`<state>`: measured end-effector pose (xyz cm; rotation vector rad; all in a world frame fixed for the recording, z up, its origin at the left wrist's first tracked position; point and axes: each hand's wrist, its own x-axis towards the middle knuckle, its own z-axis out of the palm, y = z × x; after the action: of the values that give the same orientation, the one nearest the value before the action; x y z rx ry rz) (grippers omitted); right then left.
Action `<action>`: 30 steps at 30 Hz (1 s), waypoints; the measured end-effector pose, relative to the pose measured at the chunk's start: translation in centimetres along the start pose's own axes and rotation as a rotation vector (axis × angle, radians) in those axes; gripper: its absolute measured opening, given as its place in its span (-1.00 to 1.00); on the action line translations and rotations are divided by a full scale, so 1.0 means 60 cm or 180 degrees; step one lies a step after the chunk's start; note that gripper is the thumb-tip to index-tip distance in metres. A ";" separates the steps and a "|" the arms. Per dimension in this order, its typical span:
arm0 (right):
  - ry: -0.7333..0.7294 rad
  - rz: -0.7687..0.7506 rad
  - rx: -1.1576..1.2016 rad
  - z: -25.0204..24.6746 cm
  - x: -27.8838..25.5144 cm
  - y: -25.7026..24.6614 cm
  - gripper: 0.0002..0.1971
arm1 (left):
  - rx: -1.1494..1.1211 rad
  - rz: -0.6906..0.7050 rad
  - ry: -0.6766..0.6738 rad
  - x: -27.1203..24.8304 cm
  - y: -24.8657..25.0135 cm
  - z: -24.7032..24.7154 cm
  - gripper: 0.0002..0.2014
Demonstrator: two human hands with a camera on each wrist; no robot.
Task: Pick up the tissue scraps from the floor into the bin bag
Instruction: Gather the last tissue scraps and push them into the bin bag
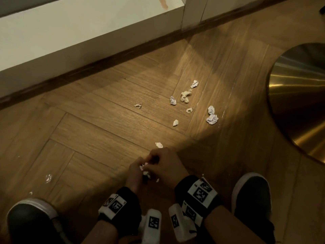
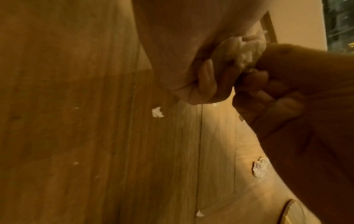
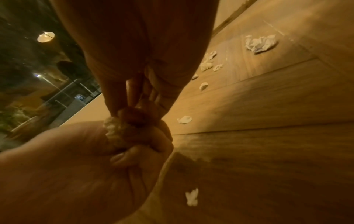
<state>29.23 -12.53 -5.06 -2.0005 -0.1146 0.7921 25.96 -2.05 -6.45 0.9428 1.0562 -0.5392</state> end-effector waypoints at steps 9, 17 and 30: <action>-0.0281 -0.0433 -0.1043 0.079 -0.069 0.029 -0.80 | -0.0424 -0.0256 0.0199 -0.022 -0.061 -0.041 -0.68; 0.0440 -0.0236 -0.0055 0.033 -0.065 0.050 -0.93 | 0.0551 -0.0039 0.0387 -0.007 -0.059 -0.083 -0.71; 0.0221 0.0339 -0.1251 0.057 -0.057 0.098 -0.94 | 0.3865 0.2458 0.0245 0.057 0.039 -0.032 -0.82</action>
<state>23.23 -14.53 -9.26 -2.4199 -0.1321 0.8135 28.27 0.96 -8.94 2.3088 0.2516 -0.4552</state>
